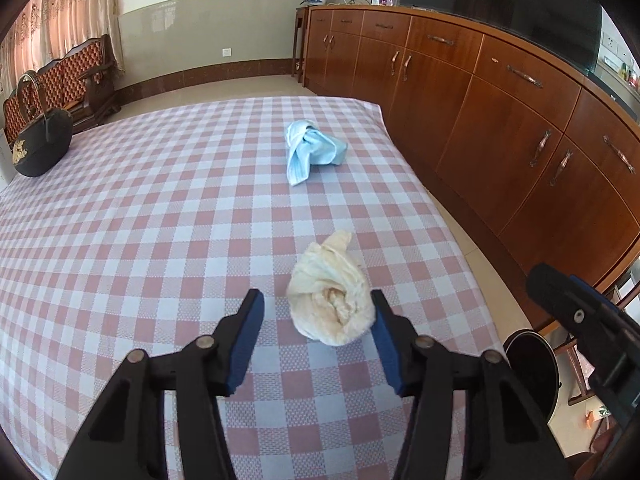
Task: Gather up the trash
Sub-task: 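Bring both open tools back from the bin to the table, then close the left tool on the white cloth while the right tool grasps the light-blue mask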
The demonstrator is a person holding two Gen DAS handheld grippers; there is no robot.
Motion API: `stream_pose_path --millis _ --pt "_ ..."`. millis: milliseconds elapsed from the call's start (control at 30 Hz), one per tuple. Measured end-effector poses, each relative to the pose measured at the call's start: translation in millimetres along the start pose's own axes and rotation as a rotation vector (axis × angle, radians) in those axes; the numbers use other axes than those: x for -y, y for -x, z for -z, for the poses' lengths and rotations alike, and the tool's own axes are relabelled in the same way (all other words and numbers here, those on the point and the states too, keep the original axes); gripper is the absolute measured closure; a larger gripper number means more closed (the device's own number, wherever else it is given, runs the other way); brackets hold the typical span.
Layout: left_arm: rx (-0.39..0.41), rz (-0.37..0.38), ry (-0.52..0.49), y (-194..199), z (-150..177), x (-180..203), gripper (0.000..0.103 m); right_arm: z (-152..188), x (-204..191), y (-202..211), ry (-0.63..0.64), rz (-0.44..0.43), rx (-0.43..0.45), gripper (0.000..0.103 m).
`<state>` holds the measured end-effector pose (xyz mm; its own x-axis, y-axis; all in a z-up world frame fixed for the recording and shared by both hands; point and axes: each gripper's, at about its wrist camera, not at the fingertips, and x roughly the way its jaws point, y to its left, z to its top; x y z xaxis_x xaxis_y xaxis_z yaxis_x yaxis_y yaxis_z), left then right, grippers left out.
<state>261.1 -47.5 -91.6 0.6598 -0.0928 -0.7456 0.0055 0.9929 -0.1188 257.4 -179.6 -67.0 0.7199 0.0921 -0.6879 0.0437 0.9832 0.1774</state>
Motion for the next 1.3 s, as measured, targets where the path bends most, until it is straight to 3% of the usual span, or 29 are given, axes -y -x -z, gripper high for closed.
stream_pose_path --millis 67,367,900,1033,1100,1300 --pt "0.001 -0.005 0.013 -1.6 -0.3 -3.0 0.063 -2.0 -2.3 -6.8 0.004 -0.001 -0.01 0.04" --pt "0.009 -0.027 0.06 -6.3 -13.8 -31.7 0.064 -10.6 -18.1 -37.8 0.01 -0.038 -0.063 0.04" --pt "-0.02 -0.07 0.142 -46.3 -61.4 -94.9 0.064 -52.6 -86.8 -115.0 0.054 -0.136 -0.118 0.04" --pt "-0.011 -0.072 0.153 -52.9 -71.5 -103.3 0.064 -66.3 -101.1 -137.6 0.055 -0.144 -0.129 0.04" --pt "-0.01 -0.07 0.154 -56.4 -76.4 -105.9 0.064 -72.4 -107.0 -147.8 0.063 -0.14 -0.133 0.032" --pt "-0.005 -0.063 0.162 -62.1 -84.1 -110.8 0.064 -83.9 -120.2 -174.7 0.099 -0.115 -0.144 0.031"
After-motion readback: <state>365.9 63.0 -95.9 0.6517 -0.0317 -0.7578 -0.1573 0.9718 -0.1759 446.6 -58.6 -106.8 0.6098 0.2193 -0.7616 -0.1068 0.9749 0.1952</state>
